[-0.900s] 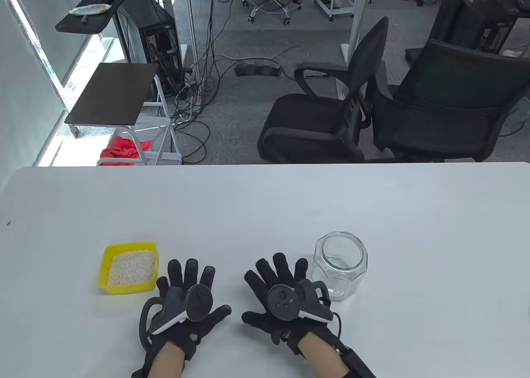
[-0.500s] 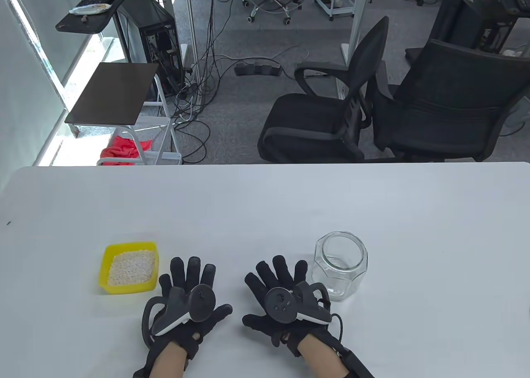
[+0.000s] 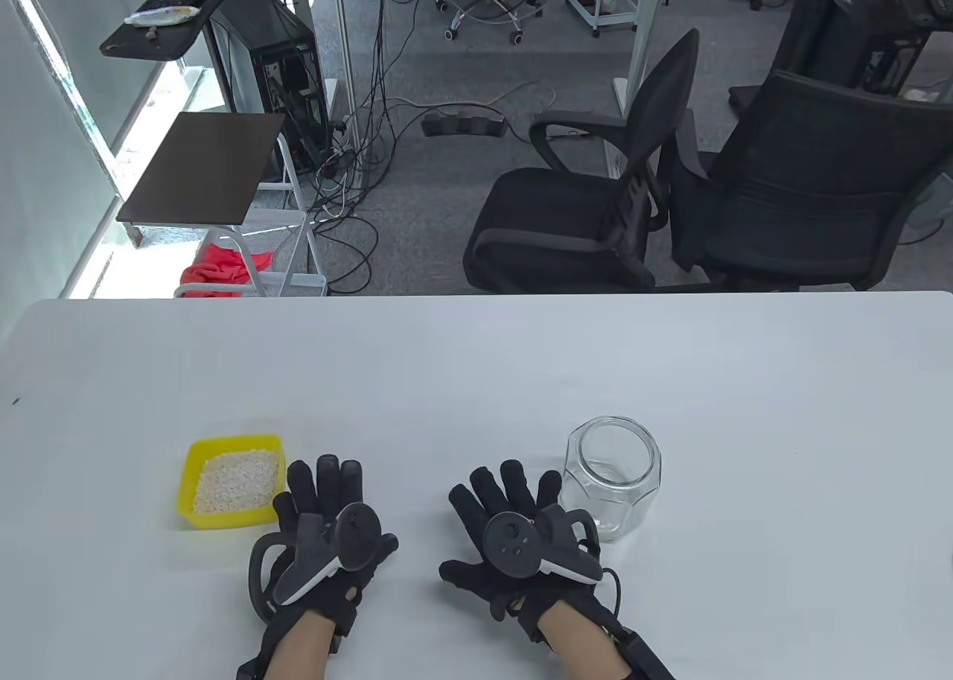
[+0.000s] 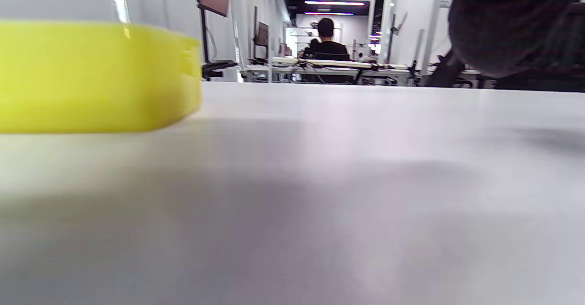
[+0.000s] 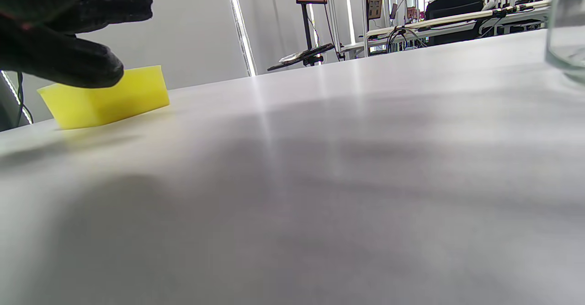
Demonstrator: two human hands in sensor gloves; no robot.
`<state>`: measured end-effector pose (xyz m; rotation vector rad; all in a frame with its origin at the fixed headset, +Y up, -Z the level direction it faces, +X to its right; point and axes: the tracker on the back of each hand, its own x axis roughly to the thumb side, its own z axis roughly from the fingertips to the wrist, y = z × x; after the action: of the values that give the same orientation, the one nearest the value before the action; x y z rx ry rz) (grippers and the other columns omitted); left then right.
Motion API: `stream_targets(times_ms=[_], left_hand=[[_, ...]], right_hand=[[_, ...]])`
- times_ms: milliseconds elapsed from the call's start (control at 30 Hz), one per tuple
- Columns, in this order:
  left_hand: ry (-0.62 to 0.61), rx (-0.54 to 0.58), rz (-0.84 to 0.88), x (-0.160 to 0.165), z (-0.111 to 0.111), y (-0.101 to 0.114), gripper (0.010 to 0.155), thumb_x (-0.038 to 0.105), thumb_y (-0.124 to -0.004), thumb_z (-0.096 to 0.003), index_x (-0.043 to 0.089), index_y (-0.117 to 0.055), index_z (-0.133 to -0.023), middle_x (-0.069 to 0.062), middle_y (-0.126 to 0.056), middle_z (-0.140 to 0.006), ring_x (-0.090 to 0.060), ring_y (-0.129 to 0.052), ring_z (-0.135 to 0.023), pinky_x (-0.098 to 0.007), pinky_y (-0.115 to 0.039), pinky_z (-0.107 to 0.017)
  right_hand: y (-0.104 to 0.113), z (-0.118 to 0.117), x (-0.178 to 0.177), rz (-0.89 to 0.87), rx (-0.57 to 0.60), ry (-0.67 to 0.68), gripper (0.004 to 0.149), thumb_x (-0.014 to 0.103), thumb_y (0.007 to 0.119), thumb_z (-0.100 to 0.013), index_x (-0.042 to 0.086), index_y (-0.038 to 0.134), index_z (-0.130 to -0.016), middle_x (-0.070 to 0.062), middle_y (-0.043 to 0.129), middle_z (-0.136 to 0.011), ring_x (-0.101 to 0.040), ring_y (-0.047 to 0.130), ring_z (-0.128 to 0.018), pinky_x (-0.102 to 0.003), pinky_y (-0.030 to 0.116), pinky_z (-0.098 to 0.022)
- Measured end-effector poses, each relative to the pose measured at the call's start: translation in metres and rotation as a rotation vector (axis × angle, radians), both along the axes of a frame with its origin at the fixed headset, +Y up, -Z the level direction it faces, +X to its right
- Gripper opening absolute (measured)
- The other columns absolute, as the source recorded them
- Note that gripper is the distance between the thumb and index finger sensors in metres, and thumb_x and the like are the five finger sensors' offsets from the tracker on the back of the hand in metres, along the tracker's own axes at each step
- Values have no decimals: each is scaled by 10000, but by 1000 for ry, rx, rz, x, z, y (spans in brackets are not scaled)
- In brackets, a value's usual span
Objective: Pour rice from plastic food container into glass jar
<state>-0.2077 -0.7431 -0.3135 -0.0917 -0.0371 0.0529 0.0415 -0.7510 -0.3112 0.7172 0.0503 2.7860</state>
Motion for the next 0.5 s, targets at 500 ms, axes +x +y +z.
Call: stream_targets(times_ms=[500], left_hand=[[400,-75,24,-131,-61,53,1089,761,-762,-473,152,-214,-1190,-181,-278,-1182,-550,-514,-1079,-600,-592,-741]], right_hand=[[1,4,-11,13,-40,26,886,714,717,-416,263,403,-1111,-116,321,-1176,-475,203,-1059,-775,76,-565]])
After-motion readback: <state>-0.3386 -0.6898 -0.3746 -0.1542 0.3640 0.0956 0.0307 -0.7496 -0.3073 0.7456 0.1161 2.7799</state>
